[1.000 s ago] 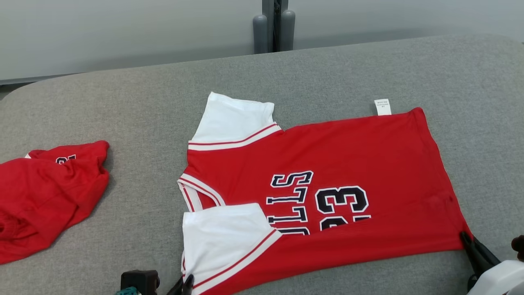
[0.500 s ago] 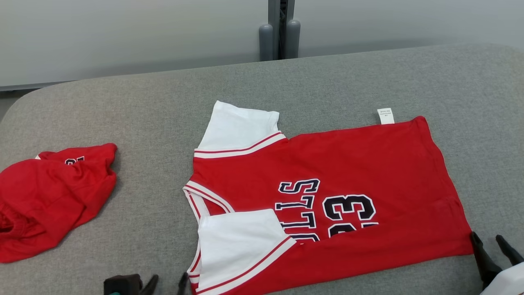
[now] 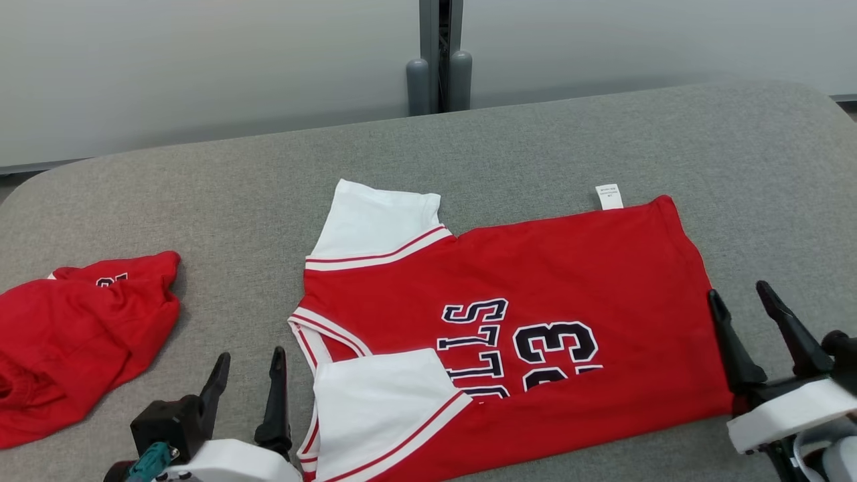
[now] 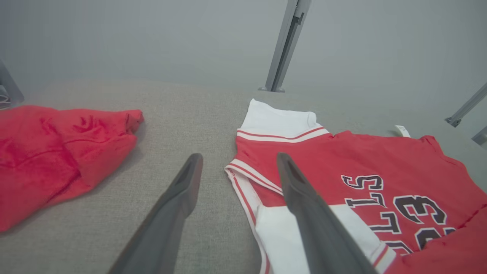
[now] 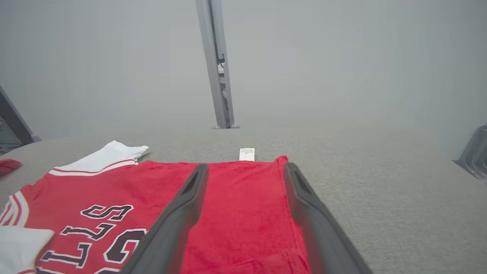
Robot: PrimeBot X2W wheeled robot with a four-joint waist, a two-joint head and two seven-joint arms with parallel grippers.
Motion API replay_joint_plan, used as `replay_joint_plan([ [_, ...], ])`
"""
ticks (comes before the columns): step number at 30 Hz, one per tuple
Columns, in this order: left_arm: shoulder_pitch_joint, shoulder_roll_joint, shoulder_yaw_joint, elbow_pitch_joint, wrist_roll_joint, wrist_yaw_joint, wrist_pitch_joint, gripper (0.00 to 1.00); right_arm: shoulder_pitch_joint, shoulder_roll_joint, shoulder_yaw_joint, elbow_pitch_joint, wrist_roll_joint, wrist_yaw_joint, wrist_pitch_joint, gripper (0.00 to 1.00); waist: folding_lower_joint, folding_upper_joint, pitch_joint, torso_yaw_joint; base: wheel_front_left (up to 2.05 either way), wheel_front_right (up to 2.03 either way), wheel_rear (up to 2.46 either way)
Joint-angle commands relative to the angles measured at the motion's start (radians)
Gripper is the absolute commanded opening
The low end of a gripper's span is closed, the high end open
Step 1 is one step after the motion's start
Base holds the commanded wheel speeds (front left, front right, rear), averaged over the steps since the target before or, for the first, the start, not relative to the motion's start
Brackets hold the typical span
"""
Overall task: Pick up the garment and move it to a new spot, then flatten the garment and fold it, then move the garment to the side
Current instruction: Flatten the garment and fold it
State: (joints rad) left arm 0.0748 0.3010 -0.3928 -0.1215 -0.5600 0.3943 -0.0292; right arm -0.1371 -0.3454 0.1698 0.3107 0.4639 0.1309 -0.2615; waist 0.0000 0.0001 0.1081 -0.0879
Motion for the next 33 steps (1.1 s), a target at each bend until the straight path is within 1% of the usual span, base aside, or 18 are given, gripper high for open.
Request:
replay_joint_plan([
  [1, -0.033, 0.000, 0.000, 0.001, 0.020, 0.001, -0.025, 1.00, 0.015, 0.018, 0.006, -0.042, -0.030, 0.000, -0.006, 1.00, 0.0000, -0.0001, -0.001, -0.004, 0.00, 0.00, 0.00],
  [2, -0.047, -0.014, 0.001, 0.002, 0.022, -0.003, -0.044, 1.00, 0.019, 0.030, 0.012, -0.063, -0.039, 0.000, -0.006, 1.00, 0.0000, -0.0001, -0.001, -0.004, 0.00, 0.00, 0.00],
  [4, -0.070, -0.021, -0.006, 0.021, 0.031, -0.016, -0.071, 1.00, 0.022, 0.050, 0.035, -0.089, -0.047, 0.000, -0.006, 1.00, 0.0000, -0.0001, 0.001, -0.006, 0.00, 0.00, 0.00],
  [7, -0.125, -0.044, -0.019, 0.059, 0.032, -0.039, -0.087, 1.00, 0.016, 0.062, 0.061, -0.097, -0.054, 0.000, -0.006, 1.00, 0.0000, -0.0001, 0.011, -0.005, 0.00, 0.00, 0.00],
  [8, -0.125, -0.044, -0.019, 0.059, 0.032, -0.039, -0.087, 1.00, 0.016, 0.062, 0.061, -0.097, -0.054, 0.000, -0.006, 1.00, 0.0000, -0.0001, 0.011, -0.005, 0.00, 0.00, 0.00],
  [9, -0.150, -0.053, -0.021, 0.077, 0.025, -0.052, -0.091, 1.00, 0.012, 0.066, 0.065, -0.100, -0.055, 0.000, -0.006, 1.00, 0.0000, -0.0001, 0.017, -0.004, 0.00, 0.00, 0.00],
  [14, -0.298, -0.072, -0.026, 0.219, 0.015, -0.115, -0.100, 1.00, -0.016, 0.070, 0.081, -0.110, -0.048, 0.000, -0.006, 1.00, 0.0000, -0.0001, 0.062, -0.013, 0.00, 0.00, 0.00],
  [16, -0.368, -0.082, -0.030, 0.281, 0.015, -0.132, -0.090, 1.00, -0.030, 0.066, 0.083, -0.113, -0.044, 0.000, -0.006, 1.00, 0.0000, -0.0001, 0.086, -0.020, 0.00, 0.00, 0.00],
  [19, -0.488, -0.082, -0.028, 0.382, 0.021, -0.155, -0.062, 1.00, -0.053, 0.065, 0.092, -0.115, -0.042, 0.000, -0.006, 1.00, 0.0000, -0.0001, 0.128, -0.036, 0.00, 0.00, 0.00],
  [25, -0.741, -0.112, -0.040, 0.587, 0.028, -0.187, 0.011, 1.00, -0.091, 0.056, 0.099, -0.122, -0.032, 0.000, -0.006, 1.00, 0.0000, -0.0001, 0.225, -0.062, 0.00, 0.00, 0.00],
  [29, -0.888, -0.133, -0.052, 0.736, 0.022, -0.205, 0.090, 1.00, -0.120, 0.051, 0.106, -0.132, -0.028, 0.000, -0.006, 1.00, 0.0000, -0.0001, 0.291, -0.083, 0.00, 0.00, 0.00],
  [30, -0.922, -0.135, -0.059, 0.772, 0.028, -0.206, 0.117, 1.00, -0.126, 0.052, 0.104, -0.134, -0.027, 0.000, -0.006, 1.00, 0.0000, -0.0001, 0.303, -0.088, 0.00, 0.00, 0.00],
  [33, -1.010, -0.134, -0.074, 0.870, 0.046, -0.186, 0.184, 1.00, -0.137, 0.057, 0.105, -0.137, -0.023, 0.000, -0.006, 1.00, 0.0000, -0.0001, 0.332, -0.105, 0.00, 0.00, 0.00],
])
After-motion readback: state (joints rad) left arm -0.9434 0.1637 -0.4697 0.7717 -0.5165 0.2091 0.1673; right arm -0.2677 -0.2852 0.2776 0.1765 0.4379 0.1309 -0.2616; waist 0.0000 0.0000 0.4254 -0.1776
